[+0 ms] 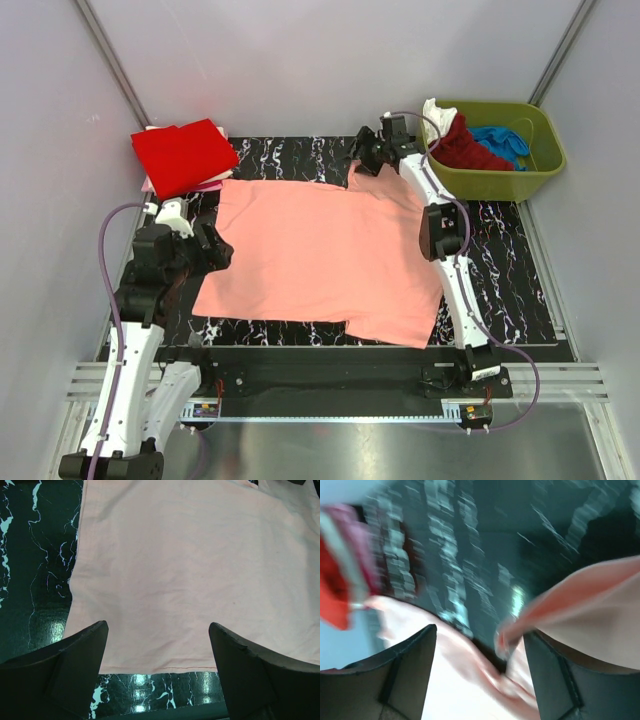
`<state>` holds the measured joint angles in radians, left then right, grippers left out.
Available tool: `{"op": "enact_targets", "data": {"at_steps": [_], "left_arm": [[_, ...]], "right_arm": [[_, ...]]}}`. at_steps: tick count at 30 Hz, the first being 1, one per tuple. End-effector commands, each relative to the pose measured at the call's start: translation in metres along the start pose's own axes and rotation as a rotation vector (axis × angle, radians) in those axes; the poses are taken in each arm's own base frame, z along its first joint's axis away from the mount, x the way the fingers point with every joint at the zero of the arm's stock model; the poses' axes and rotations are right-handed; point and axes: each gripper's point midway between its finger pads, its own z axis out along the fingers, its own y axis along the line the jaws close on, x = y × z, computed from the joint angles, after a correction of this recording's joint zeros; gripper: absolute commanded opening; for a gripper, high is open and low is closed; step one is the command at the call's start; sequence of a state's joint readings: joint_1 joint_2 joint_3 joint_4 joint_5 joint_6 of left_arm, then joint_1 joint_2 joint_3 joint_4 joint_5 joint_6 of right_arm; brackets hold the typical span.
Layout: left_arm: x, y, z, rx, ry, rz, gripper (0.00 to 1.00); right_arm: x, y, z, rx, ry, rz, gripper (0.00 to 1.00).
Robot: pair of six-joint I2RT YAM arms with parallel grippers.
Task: Fold and stack the t-shirts
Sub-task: Flatten the tshirt out
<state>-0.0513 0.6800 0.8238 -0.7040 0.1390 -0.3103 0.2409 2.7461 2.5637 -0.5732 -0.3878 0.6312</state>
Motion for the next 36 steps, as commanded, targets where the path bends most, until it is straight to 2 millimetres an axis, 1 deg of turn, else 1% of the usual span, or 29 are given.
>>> {"op": "enact_targets", "data": {"at_steps": [1,3,4,5,6,7,8,9,10,11,12,13,14,15,16,17,18,19,21,22,24,25,27,29,30,31,32,34,36], "left_arm": [[-0.014,-0.005,-0.001,0.026,-0.060,0.023,0.88],[-0.013,-0.004,-0.001,0.024,-0.055,0.023,0.88],[-0.012,-0.004,-0.001,0.022,-0.051,0.022,0.88],[-0.013,-0.003,-0.001,0.018,-0.054,0.020,0.88],[-0.013,-0.003,-0.001,0.016,-0.057,0.020,0.88],[-0.013,-0.002,0.000,0.016,-0.053,0.019,0.88],[-0.013,-0.002,0.000,0.015,-0.055,0.020,0.88],[-0.012,-0.002,0.000,0.016,-0.052,0.019,0.88],[-0.012,-0.002,0.001,0.014,-0.046,0.018,0.88],[-0.011,-0.001,0.002,0.010,-0.043,0.018,0.88],[-0.011,-0.001,0.002,0.006,-0.041,0.016,0.88],[-0.011,-0.001,0.003,0.006,-0.037,0.015,0.88],[-0.010,0.000,0.004,0.006,-0.036,0.015,0.88],[-0.010,0.000,0.005,0.004,-0.033,0.015,0.88],[-0.008,0.001,0.007,-0.001,-0.020,0.013,0.88],[-0.007,0.003,0.010,-0.011,-0.012,0.009,0.88],[-0.005,0.005,0.012,-0.018,-0.002,0.008,0.88],[0.000,0.008,0.020,-0.029,0.036,0.002,0.88],[0.006,0.015,0.027,-0.078,0.092,-0.018,0.88],[0.014,0.021,0.037,-0.107,0.153,-0.030,0.88],[0.021,0.029,0.044,-0.159,0.202,-0.050,0.87],[0.027,0.033,0.052,-0.176,0.242,-0.062,0.87],[0.037,0.034,0.064,-0.180,0.285,-0.096,0.86],[0.039,0.037,0.074,-0.203,0.283,-0.126,0.86],[0.045,0.042,0.081,-0.224,0.310,-0.136,0.86],[0.046,0.044,0.085,-0.240,0.315,-0.147,0.86],[0.044,0.045,0.092,-0.248,0.303,-0.167,0.86],[0.052,0.048,0.106,-0.262,0.334,-0.192,0.85],[0.054,0.050,0.121,-0.266,0.332,-0.225,0.84]], "right_arm": [[-0.067,0.113,-0.036,-0.460,-0.170,-0.012,0.78],[-0.089,0.136,-0.056,-0.518,-0.266,-0.041,0.80],[-0.090,0.134,-0.057,-0.510,-0.272,-0.044,0.81],[-0.098,0.153,-0.082,-0.529,-0.306,-0.093,0.81],[-0.097,0.158,-0.090,-0.528,-0.308,-0.114,0.80],[-0.086,0.146,-0.084,-0.491,-0.271,-0.105,0.81],[-0.090,0.167,-0.117,-0.514,-0.294,-0.165,0.80],[-0.087,0.168,-0.127,-0.496,-0.291,-0.181,0.80],[-0.068,0.146,-0.120,-0.412,-0.224,-0.150,0.80],[-0.073,0.159,-0.154,-0.388,-0.272,-0.208,0.80],[-0.066,0.154,-0.163,-0.344,-0.269,-0.215,0.81],[-0.044,0.122,-0.157,-0.240,-0.203,-0.182,0.82],[-0.047,0.122,-0.185,-0.177,-0.257,-0.236,0.82],[-0.032,0.101,-0.189,-0.087,-0.216,-0.230,0.83],[-0.014,0.072,-0.187,0.010,-0.177,-0.216,0.84],[-0.013,0.061,-0.205,0.091,-0.203,-0.243,0.85],[0.005,0.040,-0.211,0.174,-0.151,-0.230,0.85],[0.025,0.013,-0.211,0.249,-0.097,-0.217,0.86],[0.045,-0.011,-0.228,0.346,-0.056,-0.227,0.86],[0.067,-0.033,-0.227,0.399,-0.001,-0.218,0.86],[0.080,-0.048,-0.240,0.459,0.009,-0.215,0.86],[0.097,-0.062,-0.241,0.486,0.046,-0.198,0.86],[0.104,-0.071,-0.245,0.512,0.041,-0.192,0.86],[0.117,-0.085,-0.239,0.530,0.079,-0.189,0.86],[0.121,-0.090,-0.236,0.541,0.096,-0.193,0.85],[0.120,-0.093,-0.233,0.548,0.106,-0.205,0.86],[0.123,-0.102,-0.226,0.576,0.131,-0.205,0.85],[0.119,-0.105,-0.219,0.587,0.142,-0.212,0.85],[0.121,-0.118,-0.207,0.623,0.180,-0.218,0.85]]}}
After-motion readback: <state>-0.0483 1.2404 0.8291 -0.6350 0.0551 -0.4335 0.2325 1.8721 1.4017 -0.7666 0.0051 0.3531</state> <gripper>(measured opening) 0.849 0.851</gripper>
